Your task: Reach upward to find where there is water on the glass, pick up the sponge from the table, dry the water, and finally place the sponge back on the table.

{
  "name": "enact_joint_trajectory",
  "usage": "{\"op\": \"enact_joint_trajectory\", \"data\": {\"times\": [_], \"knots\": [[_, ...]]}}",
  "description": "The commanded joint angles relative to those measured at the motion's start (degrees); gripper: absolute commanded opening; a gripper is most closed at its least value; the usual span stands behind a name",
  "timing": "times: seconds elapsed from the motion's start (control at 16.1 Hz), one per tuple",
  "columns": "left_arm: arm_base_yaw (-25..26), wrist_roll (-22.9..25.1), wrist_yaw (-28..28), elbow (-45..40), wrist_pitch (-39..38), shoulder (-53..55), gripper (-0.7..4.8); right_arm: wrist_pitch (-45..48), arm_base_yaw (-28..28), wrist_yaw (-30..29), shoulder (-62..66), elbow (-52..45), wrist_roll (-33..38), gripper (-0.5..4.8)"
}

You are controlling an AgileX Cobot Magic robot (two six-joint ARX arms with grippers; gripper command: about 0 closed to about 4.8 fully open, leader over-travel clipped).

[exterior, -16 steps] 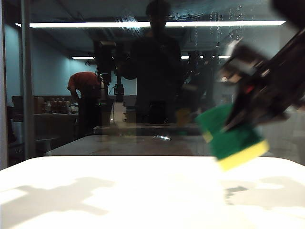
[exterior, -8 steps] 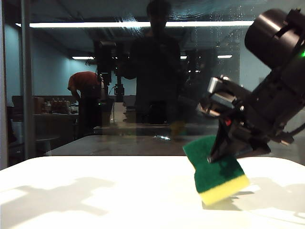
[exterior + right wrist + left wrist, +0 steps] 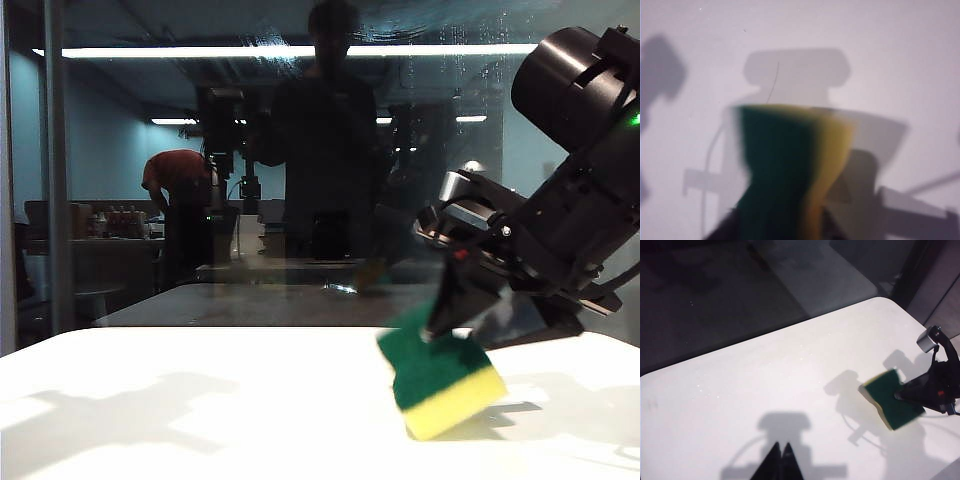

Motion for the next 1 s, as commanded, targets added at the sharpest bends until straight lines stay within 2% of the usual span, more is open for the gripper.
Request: {"op": "enact_joint_trajectory", "data": {"times": [0.06, 0.31, 0.5, 0.69, 0.75, 1.0], "knots": [[0.00, 0.24, 0.22, 0.11, -0.04, -0.11, -0.06, 0.50, 0.07, 0.11, -0.33, 0.59, 1.31, 2.48], [0.00, 0.24, 0.17, 0.11, -0.04, -0.11, -0.06, 0.50, 0.04, 1.77, -1.44, 1.05, 1.29, 2.39], [0.07, 1.18, -1.44, 0.11, 0.02, -0.11, -0.06, 0.37, -0.15, 4.76, -4.44, 1.16, 1.11, 1.14], [0.07, 3.54, -5.01, 0.11, 0.09, -0.11, -0.06, 0.26, -0.31, 7.96, -8.63, 1.16, -0.48, 0.47], [0.09, 3.96, -5.29, 0.09, 0.33, -0.09, -0.06, 0.22, -0.33, 9.99, -11.43, 1.16, -3.13, -0.08], [0.09, 5.20, -5.86, 0.09, 2.14, -0.09, -0.06, -1.16, -1.53, 14.43, -19.89, 1.16, -7.17, -0.09]]}}
